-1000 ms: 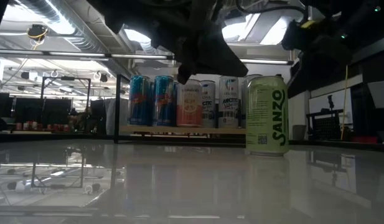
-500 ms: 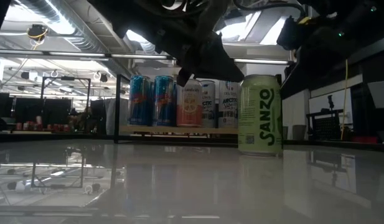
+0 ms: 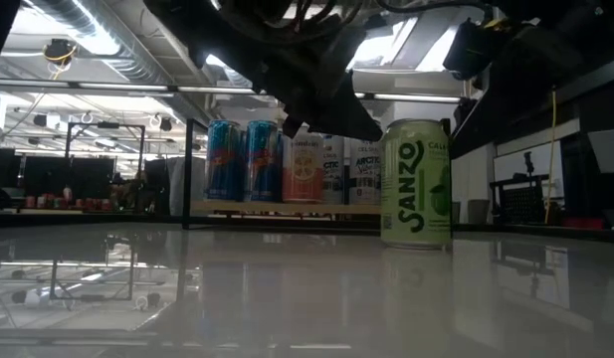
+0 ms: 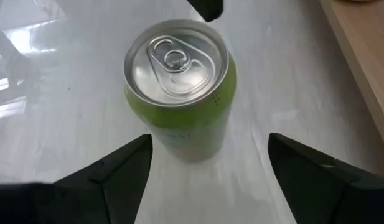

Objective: Place canned beverage on shelf
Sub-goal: Put the green soda can on the shelf

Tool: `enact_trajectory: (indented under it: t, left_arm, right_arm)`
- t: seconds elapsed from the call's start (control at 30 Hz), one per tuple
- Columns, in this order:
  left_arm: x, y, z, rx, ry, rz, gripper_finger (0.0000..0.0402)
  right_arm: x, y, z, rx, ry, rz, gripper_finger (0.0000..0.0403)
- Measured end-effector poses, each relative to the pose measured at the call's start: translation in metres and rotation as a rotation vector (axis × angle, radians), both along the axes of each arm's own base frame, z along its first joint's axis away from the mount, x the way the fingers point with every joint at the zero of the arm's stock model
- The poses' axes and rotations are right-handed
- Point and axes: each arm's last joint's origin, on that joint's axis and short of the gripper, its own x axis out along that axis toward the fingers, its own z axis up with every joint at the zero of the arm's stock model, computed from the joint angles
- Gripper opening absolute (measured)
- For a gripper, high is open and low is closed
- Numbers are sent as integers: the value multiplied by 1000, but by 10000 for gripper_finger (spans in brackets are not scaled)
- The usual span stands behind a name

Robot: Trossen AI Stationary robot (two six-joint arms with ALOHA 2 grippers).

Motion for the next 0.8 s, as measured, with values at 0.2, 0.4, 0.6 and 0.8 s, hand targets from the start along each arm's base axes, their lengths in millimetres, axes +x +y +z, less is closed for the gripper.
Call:
enact_trajectory:
  t: [0.2, 0.4, 0.6, 0.8]
  left_arm:
    - [-4, 0, 12, 27, -16, 5, 0]
    - [-19, 2, 51, 88, -75, -26, 0]
    - [-53, 6, 104, 139, -128, -40, 0]
    - [-102, 11, 146, 161, -125, -26, 0]
  right_arm:
    - [-2, 0, 6, 3, -19, 0, 312]
    - [-2, -1, 29, 13, -85, -1, 312]
    - [3, 0, 48, 24, -148, 0, 312]
    - [8, 1, 57, 24, -232, 11, 312]
